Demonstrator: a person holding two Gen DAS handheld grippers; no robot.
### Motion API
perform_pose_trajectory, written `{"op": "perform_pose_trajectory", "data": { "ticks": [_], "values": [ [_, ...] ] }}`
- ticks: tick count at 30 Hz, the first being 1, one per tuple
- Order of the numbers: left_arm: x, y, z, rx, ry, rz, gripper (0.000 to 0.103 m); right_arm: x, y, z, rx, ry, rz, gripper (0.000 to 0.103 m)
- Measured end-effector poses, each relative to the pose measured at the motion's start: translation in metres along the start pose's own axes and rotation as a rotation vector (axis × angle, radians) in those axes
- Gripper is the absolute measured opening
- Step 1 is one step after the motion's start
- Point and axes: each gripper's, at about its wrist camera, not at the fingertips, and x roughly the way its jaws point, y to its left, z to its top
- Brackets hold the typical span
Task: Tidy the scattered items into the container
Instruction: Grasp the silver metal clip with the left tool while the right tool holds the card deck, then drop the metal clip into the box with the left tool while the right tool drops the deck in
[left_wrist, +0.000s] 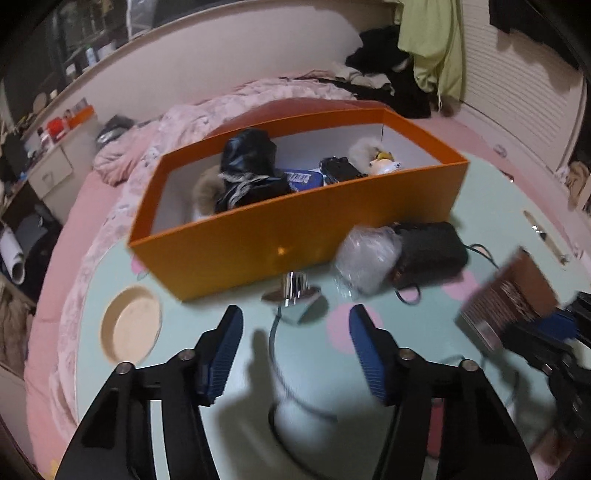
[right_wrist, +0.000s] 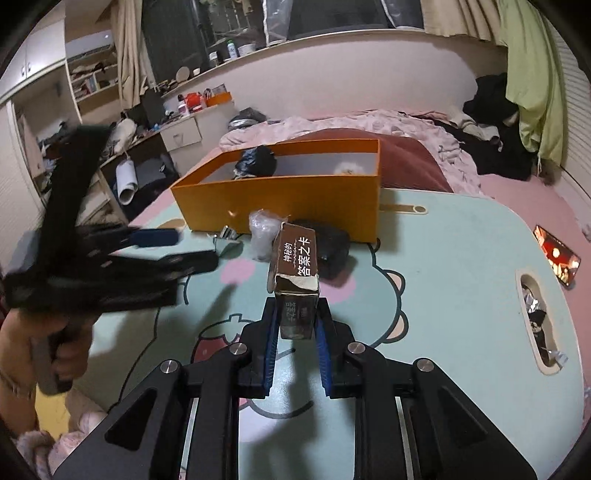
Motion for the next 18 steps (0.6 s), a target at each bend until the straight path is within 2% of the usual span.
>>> {"op": "perform_pose_trajectory", "data": {
  "ticks": [1, 2, 6, 12, 15, 18],
  "values": [
    [0.005, -0.001, 0.001, 0.009, 0.008, 0.015, 0.031, 0.000, -0.001, 0.000, 0.002, 0.000, 0.000, 0.020],
    [0.008, -0.001, 0.001, 0.010, 0.010, 0.013, 0.028, -0.001, -0.002, -0.001, 0.005, -0.001, 0.002, 0.020],
    [0.001, 0.007, -0.008, -0.034, -0.020, -0.067, 0.027, -0.001, -0.005, 0.000, 0.012, -0.003, 0.004, 0.020],
    [-0.045, 0.018, -0.027, -0.099, -0.140, -0.147, 0.027, -0.002, -0.003, 0.000, 0.002, -0.014, 0.007, 0.020],
    [-0.068, 0.022, -0.019, -0.104, -0.195, -0.153, 0.027, -0.006, 0.000, 0.005, -0.013, -0.030, 0.008, 0.020],
    [-0.080, 0.025, 0.006, -0.097, -0.232, -0.155, 0.027, -0.012, 0.006, 0.021, -0.014, -0.060, 0.033, 0.020]
  ]
}}
